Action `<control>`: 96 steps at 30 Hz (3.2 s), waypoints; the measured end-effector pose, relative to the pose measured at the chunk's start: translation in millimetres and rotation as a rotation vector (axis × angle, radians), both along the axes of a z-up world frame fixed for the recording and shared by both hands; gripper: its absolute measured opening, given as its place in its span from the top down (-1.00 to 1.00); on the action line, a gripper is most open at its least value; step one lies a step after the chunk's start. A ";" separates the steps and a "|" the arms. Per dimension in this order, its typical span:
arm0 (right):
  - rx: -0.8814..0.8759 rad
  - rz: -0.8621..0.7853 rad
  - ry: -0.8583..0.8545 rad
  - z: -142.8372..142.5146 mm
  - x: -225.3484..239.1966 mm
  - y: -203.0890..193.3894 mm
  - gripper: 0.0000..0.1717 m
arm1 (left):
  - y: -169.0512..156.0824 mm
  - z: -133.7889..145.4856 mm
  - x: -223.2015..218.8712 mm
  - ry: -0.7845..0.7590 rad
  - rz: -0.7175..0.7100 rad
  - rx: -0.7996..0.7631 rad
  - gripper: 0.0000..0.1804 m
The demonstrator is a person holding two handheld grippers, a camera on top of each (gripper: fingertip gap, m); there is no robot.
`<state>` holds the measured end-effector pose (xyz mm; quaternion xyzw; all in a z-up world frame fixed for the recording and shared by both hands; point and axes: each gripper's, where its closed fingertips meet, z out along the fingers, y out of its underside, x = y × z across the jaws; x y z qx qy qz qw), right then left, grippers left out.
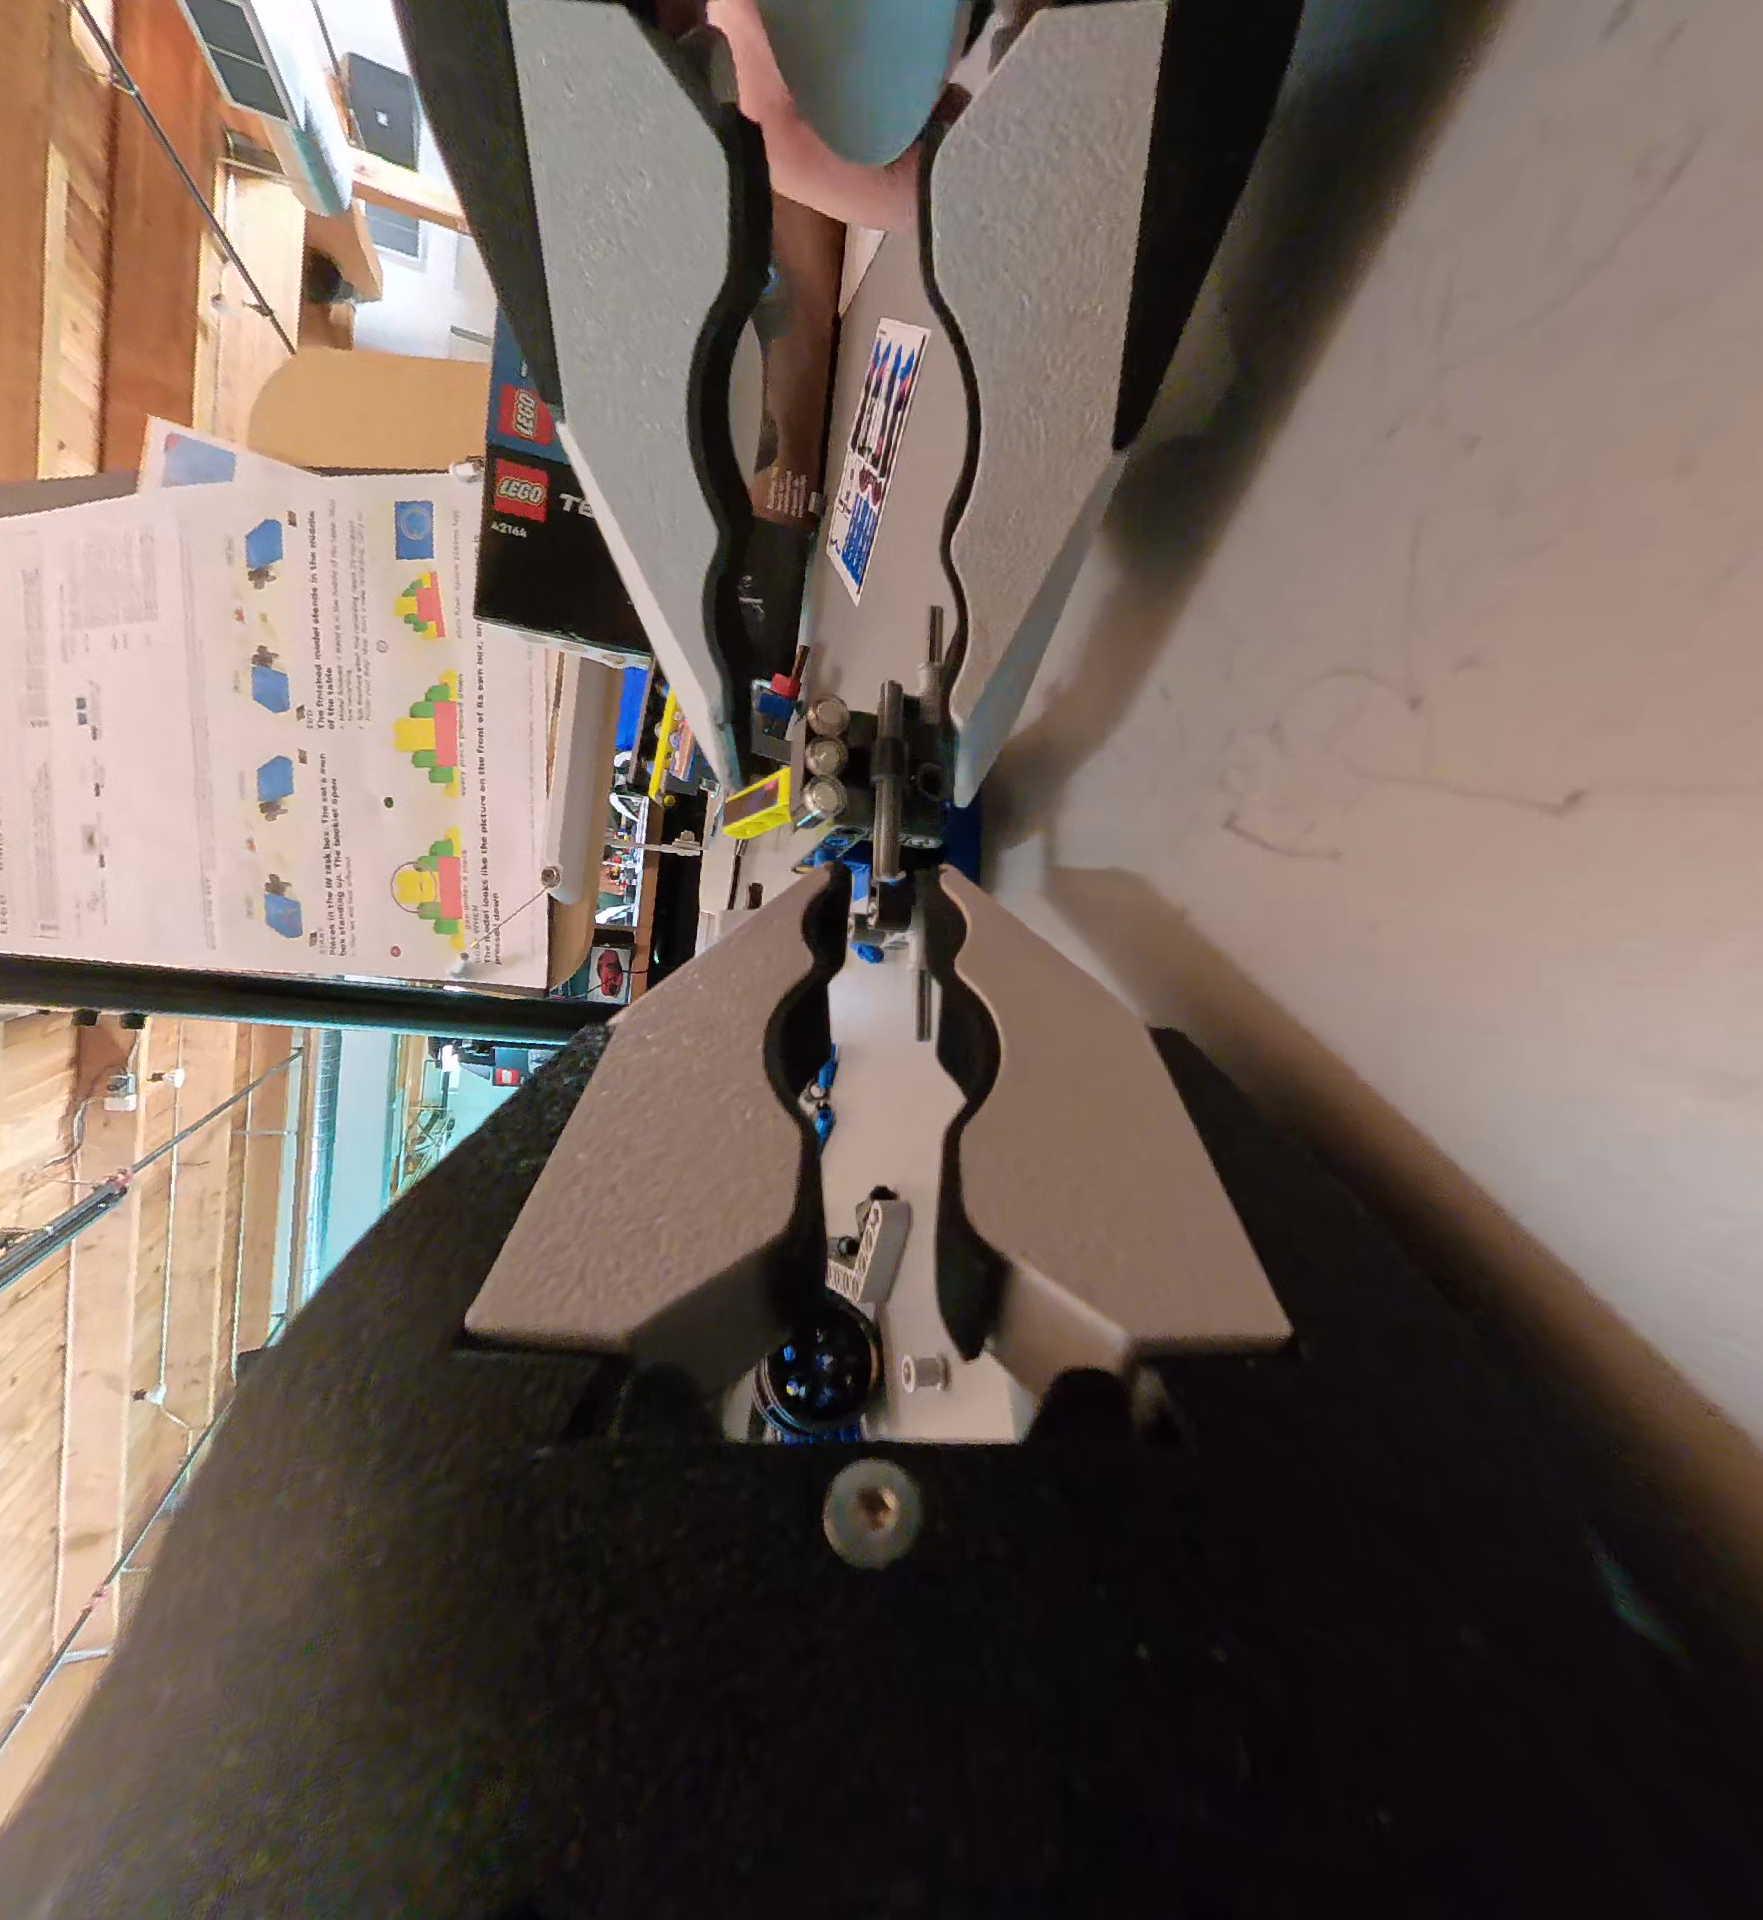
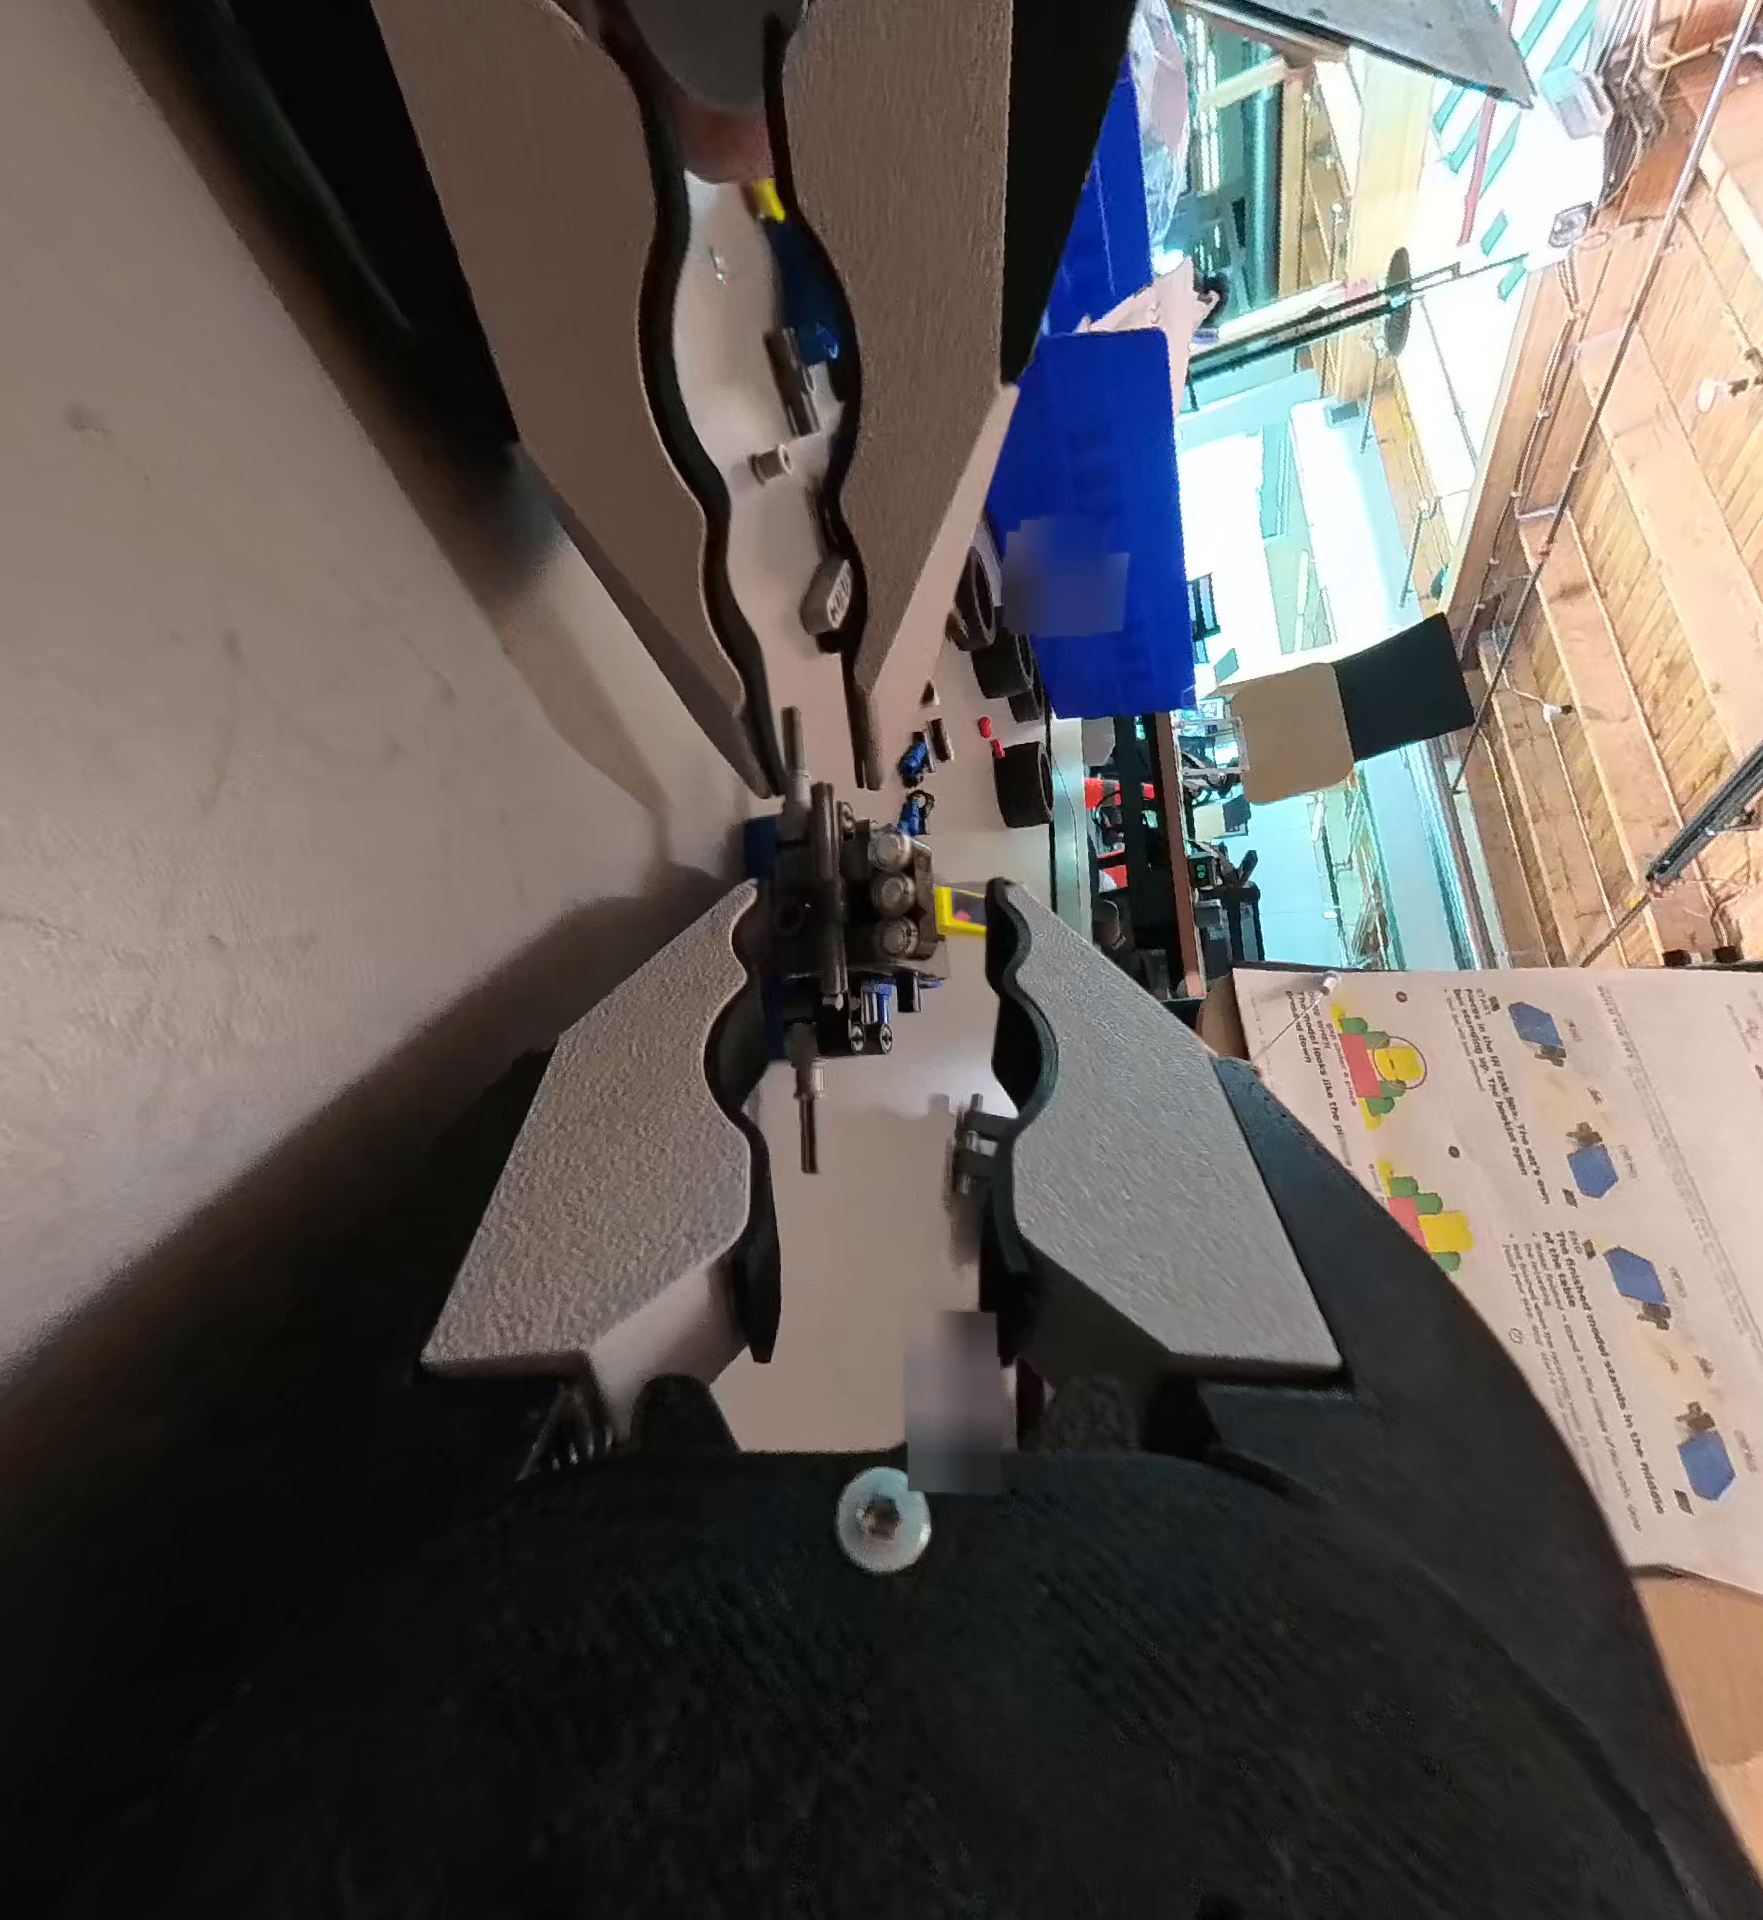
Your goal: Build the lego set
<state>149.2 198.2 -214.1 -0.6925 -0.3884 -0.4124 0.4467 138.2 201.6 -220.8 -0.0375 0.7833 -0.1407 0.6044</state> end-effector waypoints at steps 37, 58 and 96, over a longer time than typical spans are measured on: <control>-0.009 -0.031 -0.064 5.5 1.3 7.8 0.79 | 7.9 7.2 13.3 -0.035 0.072 0.108 0.99; 0.045 0.026 -0.183 10.3 -5.9 5.0 0.71 | 11.7 7.1 13.0 -0.045 0.057 0.132 0.99; -0.306 0.218 1.065 4.3 1.4 16.2 0.49 | 5.9 -0.7 0.3 -0.127 -0.089 0.320 0.99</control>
